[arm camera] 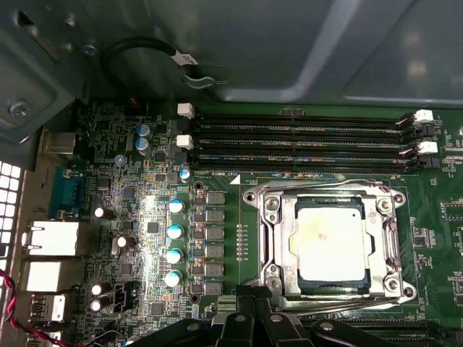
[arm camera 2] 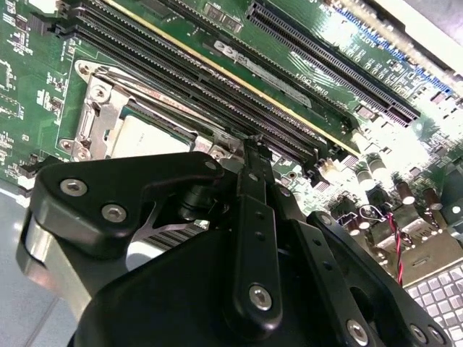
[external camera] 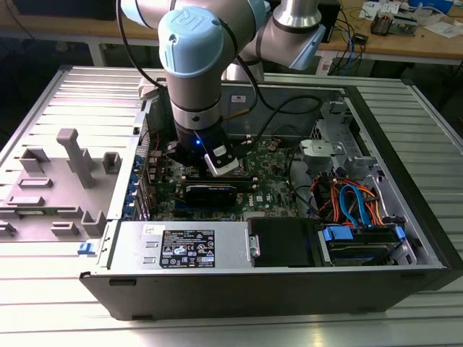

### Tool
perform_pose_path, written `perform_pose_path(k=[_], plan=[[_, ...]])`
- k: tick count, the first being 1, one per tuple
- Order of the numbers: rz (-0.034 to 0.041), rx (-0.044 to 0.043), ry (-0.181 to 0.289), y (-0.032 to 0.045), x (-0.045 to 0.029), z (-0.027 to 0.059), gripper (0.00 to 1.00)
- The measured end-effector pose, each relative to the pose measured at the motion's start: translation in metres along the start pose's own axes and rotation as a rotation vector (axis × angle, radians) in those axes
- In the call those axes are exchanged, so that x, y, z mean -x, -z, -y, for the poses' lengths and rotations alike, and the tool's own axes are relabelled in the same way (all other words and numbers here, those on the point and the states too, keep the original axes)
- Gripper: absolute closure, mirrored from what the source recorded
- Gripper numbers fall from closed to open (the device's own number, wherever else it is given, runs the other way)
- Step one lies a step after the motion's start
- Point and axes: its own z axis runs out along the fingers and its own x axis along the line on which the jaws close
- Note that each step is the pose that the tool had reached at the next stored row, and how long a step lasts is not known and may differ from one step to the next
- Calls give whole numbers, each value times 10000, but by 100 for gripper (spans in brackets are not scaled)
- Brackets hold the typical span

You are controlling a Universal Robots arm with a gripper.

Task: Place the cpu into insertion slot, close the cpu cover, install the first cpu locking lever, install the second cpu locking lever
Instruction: 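Install the second cpu locking lever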

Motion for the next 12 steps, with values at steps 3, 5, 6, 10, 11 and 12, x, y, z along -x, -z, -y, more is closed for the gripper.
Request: perform_pose_path(k=[3, 5, 6, 10, 11, 12], plan=[[1, 0, 0, 6, 0, -1, 89], [1, 0, 0, 21, 1, -4, 89], [2, 2, 0, 21, 1, -4, 89], [-1, 41, -2, 24, 1, -4, 89], [-1, 66, -3, 23, 1, -4, 89], [1, 88, -3, 23, 1, -4, 89]])
